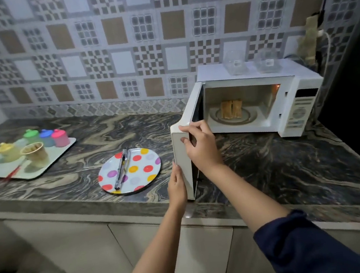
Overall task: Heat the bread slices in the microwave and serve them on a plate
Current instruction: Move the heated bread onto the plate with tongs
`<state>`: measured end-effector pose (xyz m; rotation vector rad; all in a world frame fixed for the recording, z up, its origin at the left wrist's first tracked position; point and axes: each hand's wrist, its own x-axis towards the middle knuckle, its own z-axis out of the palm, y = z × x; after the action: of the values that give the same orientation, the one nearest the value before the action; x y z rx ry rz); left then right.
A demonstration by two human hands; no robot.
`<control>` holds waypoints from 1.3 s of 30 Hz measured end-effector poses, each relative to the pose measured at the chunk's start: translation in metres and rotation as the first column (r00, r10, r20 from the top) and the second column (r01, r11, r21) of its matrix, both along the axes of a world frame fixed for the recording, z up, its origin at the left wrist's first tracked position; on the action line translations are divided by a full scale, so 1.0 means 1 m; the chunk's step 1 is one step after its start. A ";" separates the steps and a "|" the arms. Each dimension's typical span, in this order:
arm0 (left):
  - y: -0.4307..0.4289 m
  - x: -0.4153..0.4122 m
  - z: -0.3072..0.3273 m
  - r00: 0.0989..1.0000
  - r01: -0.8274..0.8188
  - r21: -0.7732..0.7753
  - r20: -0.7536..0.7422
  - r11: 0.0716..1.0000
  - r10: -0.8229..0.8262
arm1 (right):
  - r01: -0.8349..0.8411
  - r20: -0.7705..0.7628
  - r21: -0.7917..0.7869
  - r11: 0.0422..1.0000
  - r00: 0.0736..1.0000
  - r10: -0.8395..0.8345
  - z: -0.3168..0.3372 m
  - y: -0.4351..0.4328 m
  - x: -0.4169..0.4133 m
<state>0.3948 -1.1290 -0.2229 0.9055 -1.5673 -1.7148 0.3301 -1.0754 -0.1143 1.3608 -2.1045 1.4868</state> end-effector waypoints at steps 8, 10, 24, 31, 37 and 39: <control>-0.015 0.008 -0.001 0.988 -0.030 0.017 0.151 0.999 0.027 | -0.001 0.031 0.135 0.991 1.000 -0.003 0.016 -0.011 0.012; -0.014 0.019 0.014 0.990 -0.004 0.023 0.142 1.000 0.001 | 0.031 0.025 0.152 0.988 0.999 -0.035 0.019 -0.014 0.016; -0.162 0.118 0.002 0.944 -0.287 -0.021 0.163 0.958 0.287 | -0.079 -0.013 0.168 0.983 0.997 0.082 -0.016 -0.129 0.066; -0.270 0.148 -0.037 0.905 -0.282 -0.050 0.319 0.958 0.282 | 0.083 0.312 0.473 0.877 0.915 -0.255 -0.110 -0.197 0.032; -0.316 0.140 -0.058 0.899 -0.188 -0.018 0.400 0.982 0.179 | 0.250 0.427 0.577 0.777 0.719 -0.548 -0.151 -0.211 0.010; -0.322 0.129 -0.060 0.912 -0.157 -0.016 0.382 0.988 0.151 | 0.248 0.475 0.586 0.771 0.666 -0.575 -0.155 -0.216 0.006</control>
<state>0.5243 -1.4508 -0.2824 1.4002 -1.6728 -1.5017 0.3363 -1.2914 -0.2689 0.3377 -3.1042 1.3761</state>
